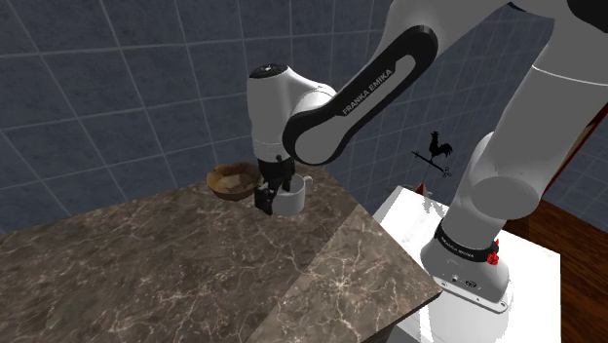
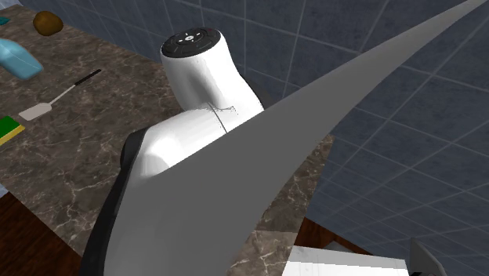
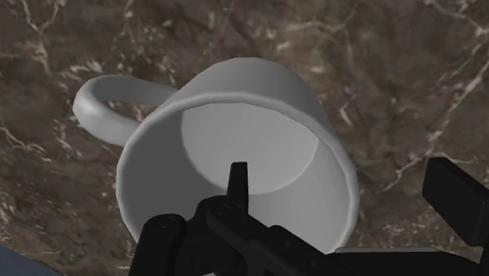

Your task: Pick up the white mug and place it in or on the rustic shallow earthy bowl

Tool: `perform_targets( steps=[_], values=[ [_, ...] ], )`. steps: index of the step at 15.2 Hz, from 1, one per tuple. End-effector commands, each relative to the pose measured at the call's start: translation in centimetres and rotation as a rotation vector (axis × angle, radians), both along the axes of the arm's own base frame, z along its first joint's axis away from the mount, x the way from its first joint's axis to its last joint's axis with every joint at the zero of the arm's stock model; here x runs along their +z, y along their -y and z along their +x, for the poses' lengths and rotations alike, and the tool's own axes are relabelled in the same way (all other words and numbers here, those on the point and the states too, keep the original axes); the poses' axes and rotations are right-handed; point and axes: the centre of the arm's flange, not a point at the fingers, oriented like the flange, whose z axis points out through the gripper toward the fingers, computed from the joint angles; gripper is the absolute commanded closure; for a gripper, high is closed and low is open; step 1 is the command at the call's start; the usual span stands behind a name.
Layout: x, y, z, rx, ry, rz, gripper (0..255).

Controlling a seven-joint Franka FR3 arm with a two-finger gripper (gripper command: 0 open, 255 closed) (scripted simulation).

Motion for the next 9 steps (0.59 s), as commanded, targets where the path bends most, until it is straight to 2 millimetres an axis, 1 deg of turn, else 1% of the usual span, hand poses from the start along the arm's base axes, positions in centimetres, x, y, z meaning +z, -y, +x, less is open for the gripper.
perform_targets(
  steps=[1,4,5,9],
  values=[
    [-0.03,-0.01,0.01,0.000,0.000,0.000,0],
    [-0.02,-0.01,0.01,0.000,0.000,0.000,0],
    [-0.02,-0.01,0.01,0.000,0.000,0.000,255],
    [-0.02,-0.01,0.01,0.000,0.000,0.000,255]
  ],
)
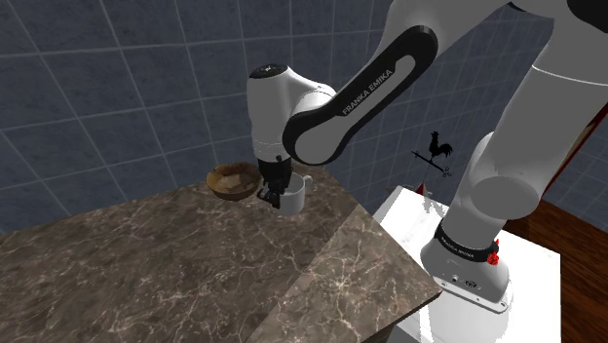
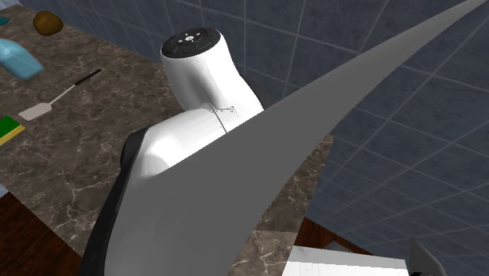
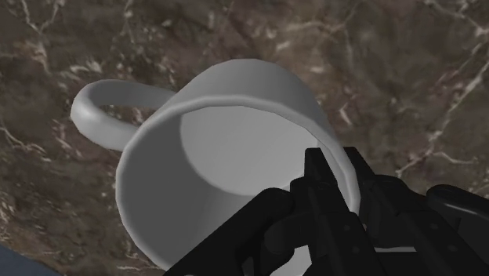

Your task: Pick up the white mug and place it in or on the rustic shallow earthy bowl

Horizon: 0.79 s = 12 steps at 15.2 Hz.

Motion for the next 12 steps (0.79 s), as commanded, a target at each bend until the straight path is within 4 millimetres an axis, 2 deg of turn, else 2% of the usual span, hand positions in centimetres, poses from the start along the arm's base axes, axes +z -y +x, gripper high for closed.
perform_targets(
  steps=[1,5,12],
  values=[
    [0.0,0.0,0.0,0.000,0.000,0.000,255],
    [0.0,0.0,0.0,0.000,0.000,0.000,255],
    [3.7,0.0,0.0,0.000,0.000,0.000,255]
  ],
)
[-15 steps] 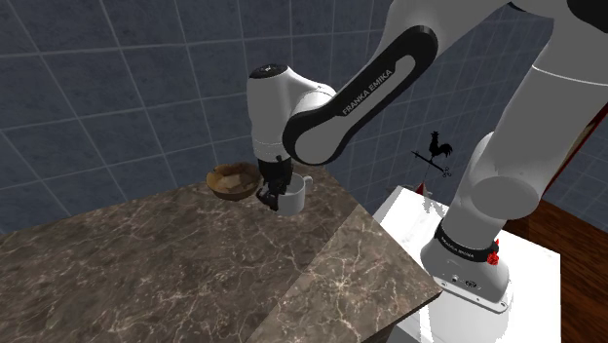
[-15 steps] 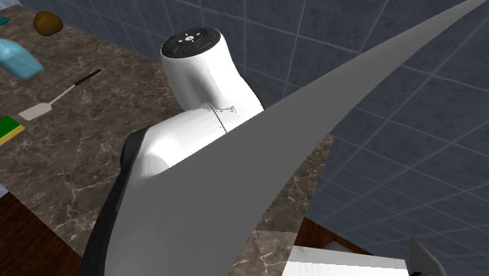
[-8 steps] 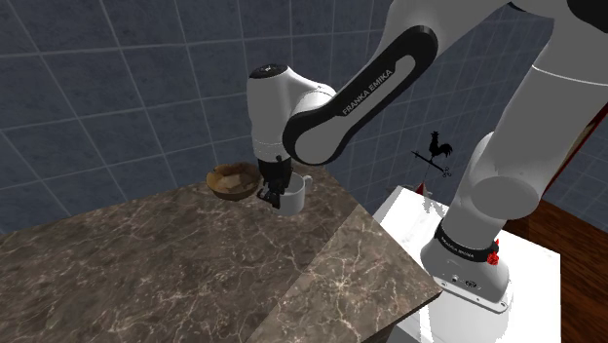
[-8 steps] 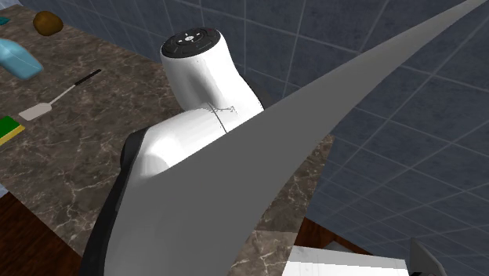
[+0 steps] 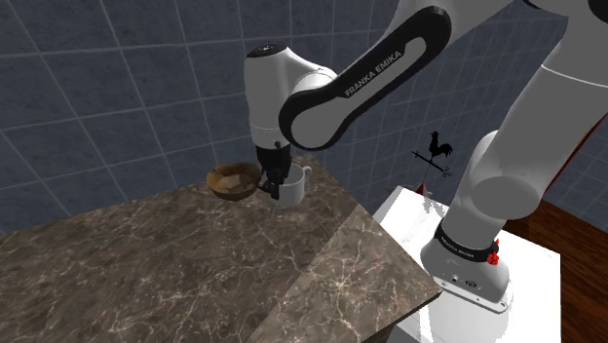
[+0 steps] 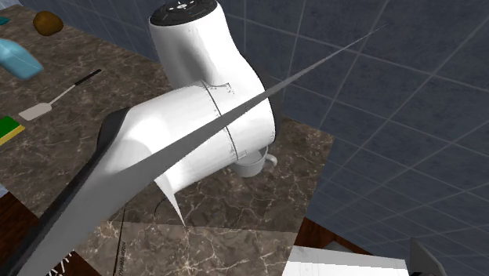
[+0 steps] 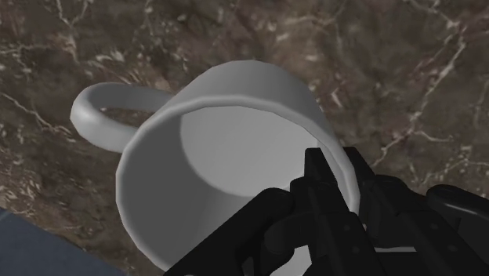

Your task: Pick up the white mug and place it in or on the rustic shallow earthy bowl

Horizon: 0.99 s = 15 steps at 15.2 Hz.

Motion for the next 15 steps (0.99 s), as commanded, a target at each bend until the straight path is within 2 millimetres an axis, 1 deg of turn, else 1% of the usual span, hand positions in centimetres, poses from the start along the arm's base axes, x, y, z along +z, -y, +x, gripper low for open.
perform_targets(
  steps=[1,15],
  values=[
    [1.0,0.0,-0.1,0.000,0.000,0.000,255],
    [8.4,0.0,-0.1,0.000,0.000,0.000,255]
  ],
)
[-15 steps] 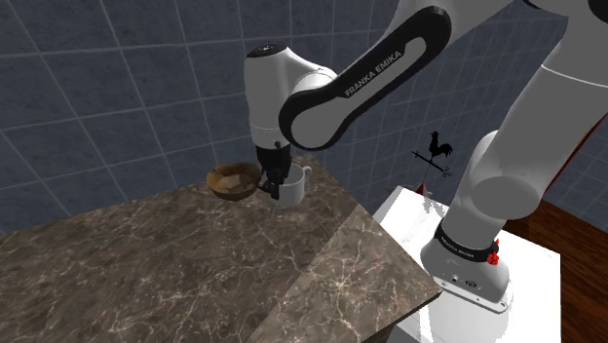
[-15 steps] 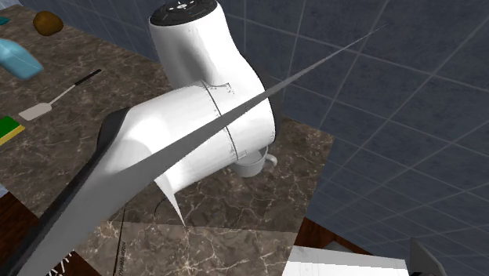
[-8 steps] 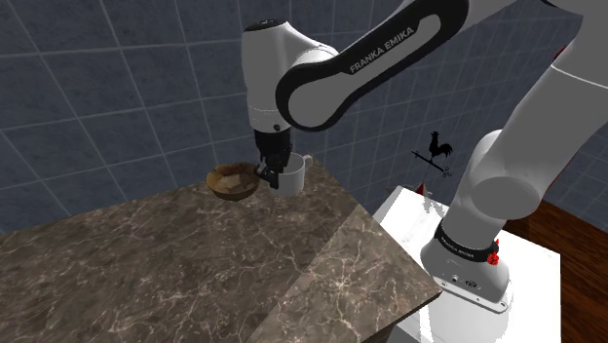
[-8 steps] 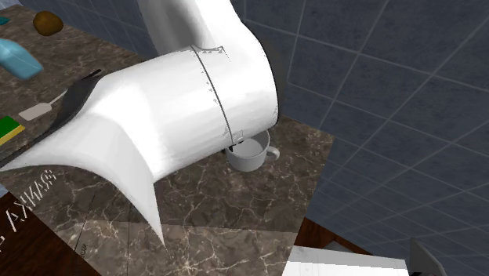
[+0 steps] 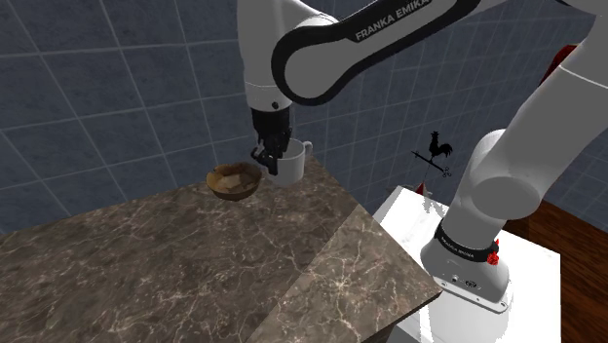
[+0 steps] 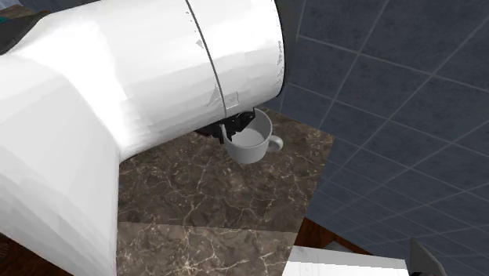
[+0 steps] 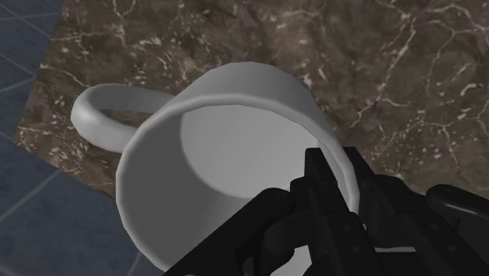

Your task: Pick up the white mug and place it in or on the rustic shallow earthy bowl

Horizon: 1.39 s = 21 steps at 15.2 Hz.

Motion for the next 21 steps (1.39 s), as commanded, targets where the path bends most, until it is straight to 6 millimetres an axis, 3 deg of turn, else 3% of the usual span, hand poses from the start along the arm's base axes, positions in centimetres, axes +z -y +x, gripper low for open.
perform_targets(
  steps=[1,11,21],
  values=[
    [1.0,-0.1,0.0,0.000,0.000,0.000,255],
    [6.0,-0.1,0.0,0.000,0.000,0.000,255],
    [7.3,-6.8,11.3,0.000,0.000,0.000,255]
  ],
)
